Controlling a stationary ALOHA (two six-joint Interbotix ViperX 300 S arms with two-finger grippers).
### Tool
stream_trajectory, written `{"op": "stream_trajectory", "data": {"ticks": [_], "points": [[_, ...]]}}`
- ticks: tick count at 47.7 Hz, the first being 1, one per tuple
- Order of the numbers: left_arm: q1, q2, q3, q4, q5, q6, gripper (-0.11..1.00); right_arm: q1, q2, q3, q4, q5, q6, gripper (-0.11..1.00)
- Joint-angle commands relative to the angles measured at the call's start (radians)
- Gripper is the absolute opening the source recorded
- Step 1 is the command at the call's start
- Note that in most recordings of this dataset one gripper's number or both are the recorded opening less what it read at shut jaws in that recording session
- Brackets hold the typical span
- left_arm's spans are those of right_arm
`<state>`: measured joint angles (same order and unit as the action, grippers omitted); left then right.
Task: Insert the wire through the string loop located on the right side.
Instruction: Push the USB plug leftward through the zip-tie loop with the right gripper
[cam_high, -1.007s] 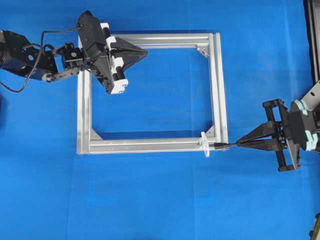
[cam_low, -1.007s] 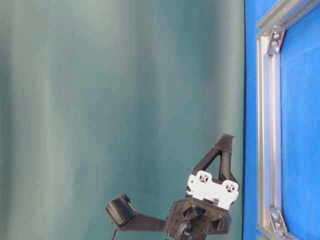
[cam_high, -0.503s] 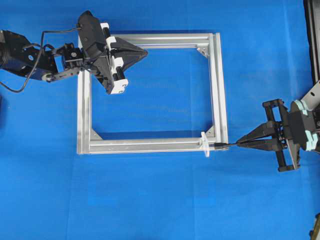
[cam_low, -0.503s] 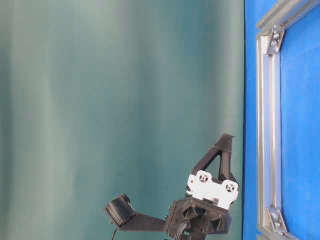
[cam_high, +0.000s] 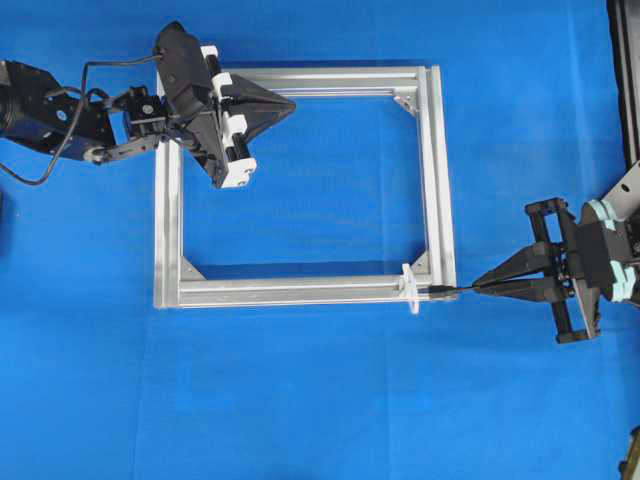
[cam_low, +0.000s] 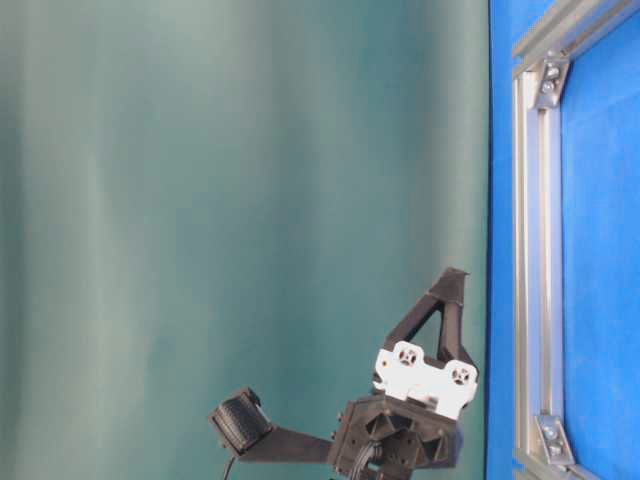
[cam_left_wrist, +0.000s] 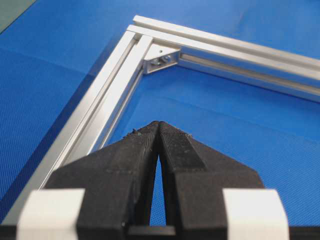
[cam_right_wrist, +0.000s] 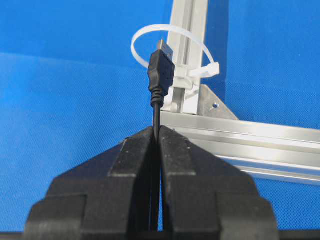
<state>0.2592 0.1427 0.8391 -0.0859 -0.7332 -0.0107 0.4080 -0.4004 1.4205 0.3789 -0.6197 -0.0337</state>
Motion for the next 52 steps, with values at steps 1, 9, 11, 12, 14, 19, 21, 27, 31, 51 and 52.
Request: {"op": "stream_trajectory", "data": {"ticks": [1,9,11,12,14,19,21,27,31,51,52], "points": [[-0.003,-0.031,-0.015,0.005,-0.005,0.0,0.0,-0.003,-0.003,-0.009,0.002,-0.009,-0.002,-0.03],[-0.003,-0.031,-0.015,0.003,-0.005,0.0,0.0,-0.014,0.018,-0.02,0.002,-0.017,-0.002,-0.03],[-0.003,-0.031,-0.015,0.003,-0.005,0.0,0.0,-0.017,0.025,-0.025,0.0,-0.021,0.0,-0.03],[-0.003,-0.031,-0.015,0.003,-0.005,0.0,0.0,-0.02,0.029,-0.026,0.0,-0.023,0.0,-0.03],[-0.005,-0.031,-0.017,0.003,-0.005,0.0,0.0,-0.023,0.041,-0.034,0.002,-0.031,0.0,-0.03],[-0.008,-0.031,-0.018,0.003,-0.005,0.0,0.0,-0.031,0.072,-0.052,0.002,-0.044,0.0,-0.03],[-0.009,-0.031,-0.018,0.005,-0.006,0.0,0.0,-0.034,0.086,-0.063,0.002,-0.052,0.0,-0.03],[-0.009,-0.031,-0.018,0.003,-0.005,0.002,0.0,-0.04,0.133,-0.094,0.002,-0.069,0.0,-0.03],[-0.009,-0.031,-0.02,0.005,-0.005,0.002,0.0,-0.04,0.166,-0.118,0.0,-0.072,0.0,-0.03],[-0.009,-0.031,-0.018,0.005,-0.005,0.002,0.0,-0.072,0.284,-0.232,0.002,-0.074,0.0,-0.03],[-0.009,-0.031,-0.018,0.005,-0.005,0.002,0.0,-0.074,0.285,-0.232,0.002,-0.072,0.0,-0.03]]}}
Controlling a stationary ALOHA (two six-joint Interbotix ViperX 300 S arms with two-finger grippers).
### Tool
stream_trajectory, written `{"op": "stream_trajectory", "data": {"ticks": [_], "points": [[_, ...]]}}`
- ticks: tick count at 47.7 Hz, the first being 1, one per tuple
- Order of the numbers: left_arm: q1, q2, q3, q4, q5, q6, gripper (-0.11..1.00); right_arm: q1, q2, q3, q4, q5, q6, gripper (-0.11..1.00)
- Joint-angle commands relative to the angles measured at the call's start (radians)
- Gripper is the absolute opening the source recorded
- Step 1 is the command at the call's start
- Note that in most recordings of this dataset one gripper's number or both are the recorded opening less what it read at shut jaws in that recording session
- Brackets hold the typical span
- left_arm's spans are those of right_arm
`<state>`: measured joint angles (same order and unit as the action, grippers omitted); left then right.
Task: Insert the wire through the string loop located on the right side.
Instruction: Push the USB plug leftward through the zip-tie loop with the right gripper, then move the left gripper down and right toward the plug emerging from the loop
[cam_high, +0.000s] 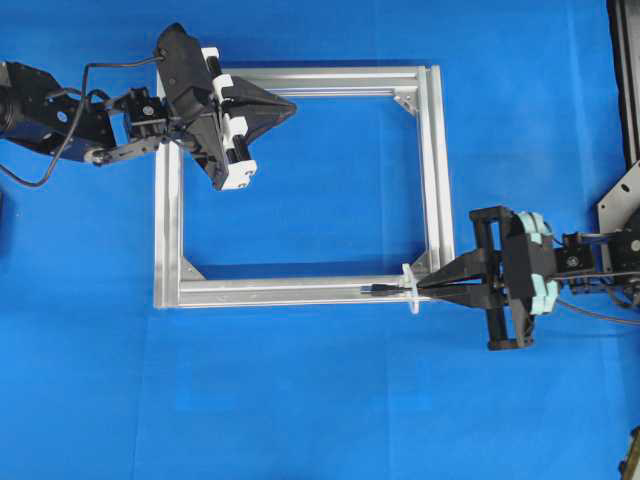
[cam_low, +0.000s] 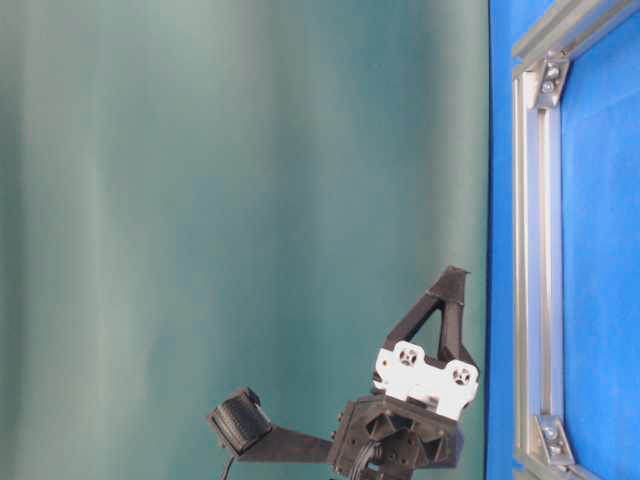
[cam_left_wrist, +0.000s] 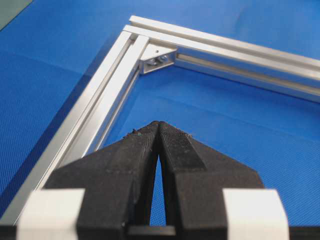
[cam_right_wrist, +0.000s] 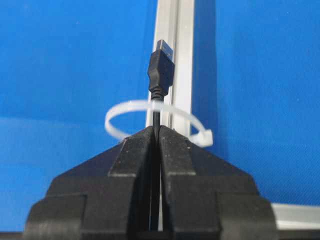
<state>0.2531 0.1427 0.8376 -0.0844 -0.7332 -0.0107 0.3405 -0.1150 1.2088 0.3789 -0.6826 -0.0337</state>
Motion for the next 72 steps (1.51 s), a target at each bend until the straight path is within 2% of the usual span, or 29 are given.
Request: {"op": "stream_trajectory", "data": {"ticks": [1,16,28,41,51,59,72], "points": [[-0.003,-0.031,-0.018,0.003,-0.005,0.0,0.0,-0.005,0.002,-0.023,0.002,-0.009,0.0,-0.03],[-0.009,-0.031,-0.018,0.006,-0.006,0.005,0.0,-0.006,0.008,-0.025,0.002,-0.009,0.0,-0.03],[-0.052,-0.031,-0.015,0.006,-0.008,-0.002,0.0,-0.006,0.008,-0.026,0.002,-0.006,0.0,-0.03],[-0.196,-0.031,0.002,0.005,-0.005,-0.011,0.0,-0.006,0.008,-0.026,0.0,-0.006,0.0,-0.03],[-0.313,-0.031,0.002,0.005,-0.005,-0.071,0.0,-0.006,0.008,-0.028,0.002,-0.006,0.0,-0.03],[-0.383,-0.031,0.006,0.005,-0.005,-0.126,0.0,-0.006,0.008,-0.028,0.002,-0.006,0.0,-0.03],[-0.472,-0.031,0.002,0.005,-0.011,-0.141,0.0,-0.006,0.008,-0.028,0.002,-0.006,0.0,-0.03]]}}
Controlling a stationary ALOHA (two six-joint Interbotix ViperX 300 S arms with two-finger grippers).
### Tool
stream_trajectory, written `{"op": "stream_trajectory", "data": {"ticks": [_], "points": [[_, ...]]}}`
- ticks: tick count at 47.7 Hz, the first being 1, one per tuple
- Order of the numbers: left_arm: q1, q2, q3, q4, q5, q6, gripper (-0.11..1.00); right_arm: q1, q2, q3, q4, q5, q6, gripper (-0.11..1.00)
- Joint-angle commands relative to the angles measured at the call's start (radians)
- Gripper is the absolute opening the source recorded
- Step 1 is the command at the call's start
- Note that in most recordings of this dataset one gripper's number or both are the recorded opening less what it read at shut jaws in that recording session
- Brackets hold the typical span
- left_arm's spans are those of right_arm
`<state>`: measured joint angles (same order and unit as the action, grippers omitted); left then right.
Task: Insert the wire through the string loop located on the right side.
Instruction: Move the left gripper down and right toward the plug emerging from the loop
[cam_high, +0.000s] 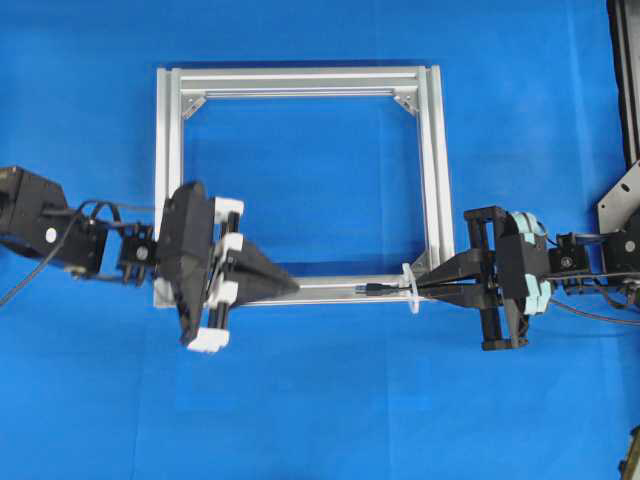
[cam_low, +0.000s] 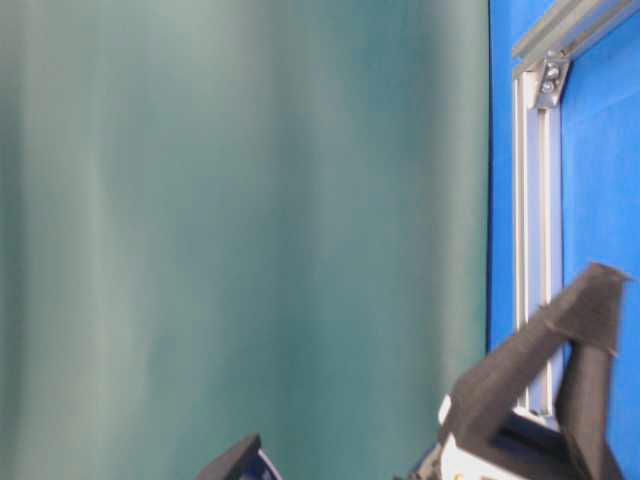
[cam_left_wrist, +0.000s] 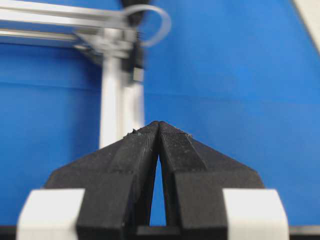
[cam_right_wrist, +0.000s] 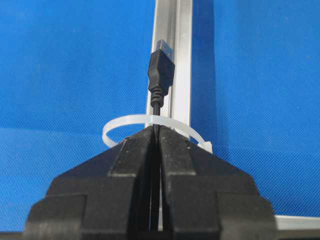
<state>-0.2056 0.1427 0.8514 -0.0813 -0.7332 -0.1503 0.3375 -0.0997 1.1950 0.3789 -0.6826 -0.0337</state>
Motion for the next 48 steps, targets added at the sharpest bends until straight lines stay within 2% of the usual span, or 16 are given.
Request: {"op": "stream_trajectory", "data": {"ticks": [1,12,21,28,39,48], "points": [[-0.015,-0.031,-0.012,0.002,-0.009,-0.002,0.0,-0.003,-0.008,-0.014,0.002,-0.006,0.0,-0.03],[-0.015,-0.028,-0.02,0.0,-0.009,-0.002,0.0,-0.003,-0.008,-0.014,0.002,-0.006,0.0,-0.03],[-0.014,-0.011,-0.067,0.0,0.005,0.006,0.0,-0.003,-0.008,-0.014,0.0,-0.006,0.0,-0.03],[0.005,0.021,-0.149,0.0,0.06,0.009,0.0,-0.003,-0.008,-0.014,0.0,-0.006,0.0,-0.03],[0.032,0.094,-0.302,0.002,0.209,0.012,0.0,-0.003,-0.008,-0.015,0.002,-0.006,0.0,-0.03],[0.046,0.132,-0.382,0.006,0.258,0.017,0.0,-0.003,-0.008,-0.014,0.002,-0.006,0.0,-0.03]]}}
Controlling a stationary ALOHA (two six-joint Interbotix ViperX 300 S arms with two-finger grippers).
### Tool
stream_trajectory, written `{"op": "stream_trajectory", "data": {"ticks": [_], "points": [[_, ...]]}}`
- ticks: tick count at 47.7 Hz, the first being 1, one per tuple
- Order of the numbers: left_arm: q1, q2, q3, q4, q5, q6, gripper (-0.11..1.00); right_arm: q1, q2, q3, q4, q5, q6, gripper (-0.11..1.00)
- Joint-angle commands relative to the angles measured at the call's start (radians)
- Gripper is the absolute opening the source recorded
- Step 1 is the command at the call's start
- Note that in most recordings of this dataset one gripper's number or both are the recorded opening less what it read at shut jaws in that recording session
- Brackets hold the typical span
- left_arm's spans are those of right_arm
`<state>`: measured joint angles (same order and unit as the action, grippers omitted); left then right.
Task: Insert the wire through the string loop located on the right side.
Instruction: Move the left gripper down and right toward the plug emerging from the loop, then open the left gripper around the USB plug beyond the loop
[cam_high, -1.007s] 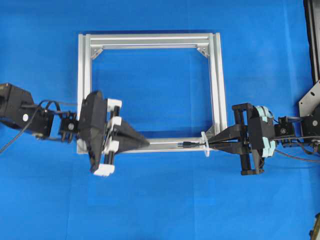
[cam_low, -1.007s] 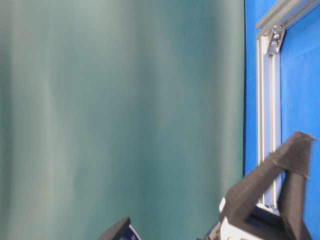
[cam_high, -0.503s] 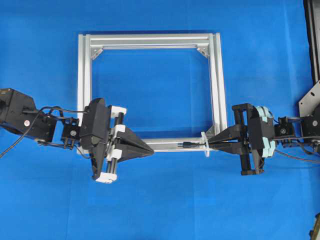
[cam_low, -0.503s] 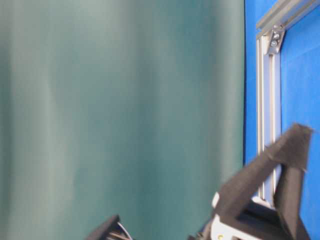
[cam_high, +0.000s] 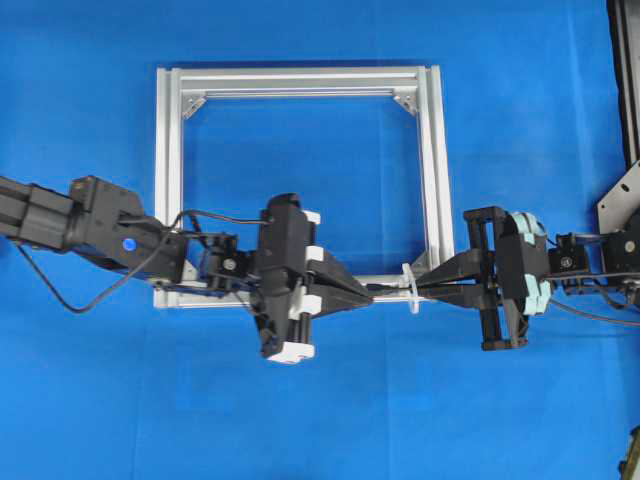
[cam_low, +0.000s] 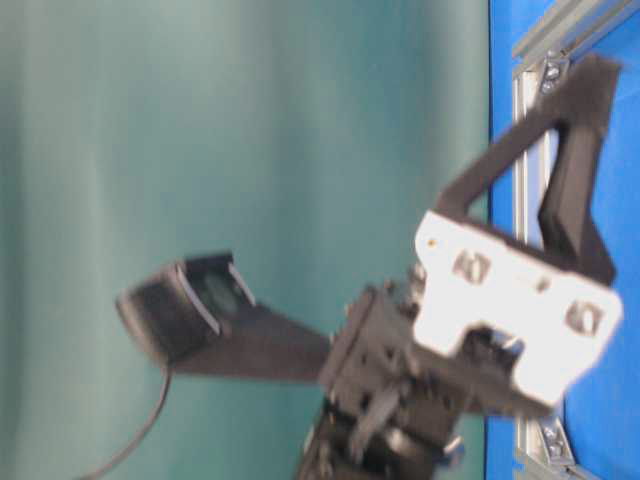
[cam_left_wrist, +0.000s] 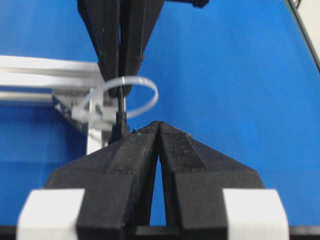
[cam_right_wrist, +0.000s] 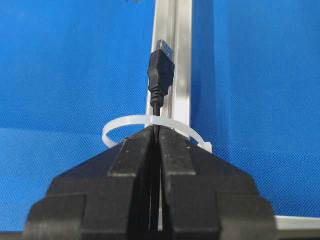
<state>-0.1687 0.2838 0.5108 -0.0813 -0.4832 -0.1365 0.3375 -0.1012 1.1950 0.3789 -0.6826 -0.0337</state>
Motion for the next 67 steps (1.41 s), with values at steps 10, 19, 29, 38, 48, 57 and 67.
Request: {"op": "stream_trajectory", "data": {"ticks": [10,19,29,38,48,57,67], "points": [[0.018,-0.006,-0.054,0.006,0.008,0.028,0.0,-0.003,-0.006,-0.014,0.002,-0.006,0.0,-0.03],[0.017,-0.006,-0.057,0.006,0.008,0.049,0.02,-0.003,-0.006,-0.015,0.002,-0.006,0.0,-0.03],[0.015,-0.005,-0.061,0.005,0.006,0.046,0.48,-0.003,-0.006,-0.015,0.0,-0.006,0.0,-0.03],[0.017,-0.003,-0.063,0.005,0.006,0.044,0.91,-0.003,-0.006,-0.015,0.0,-0.006,0.0,-0.03],[0.018,0.029,-0.072,0.005,0.003,0.044,0.9,-0.003,-0.006,-0.014,0.002,-0.005,0.0,-0.03],[0.02,0.109,-0.106,0.003,0.005,0.043,0.9,-0.003,-0.006,-0.015,0.002,-0.006,0.0,-0.03],[0.023,0.109,-0.095,0.003,0.003,0.04,0.9,-0.003,-0.006,-0.015,0.002,-0.005,-0.002,-0.03]]}}
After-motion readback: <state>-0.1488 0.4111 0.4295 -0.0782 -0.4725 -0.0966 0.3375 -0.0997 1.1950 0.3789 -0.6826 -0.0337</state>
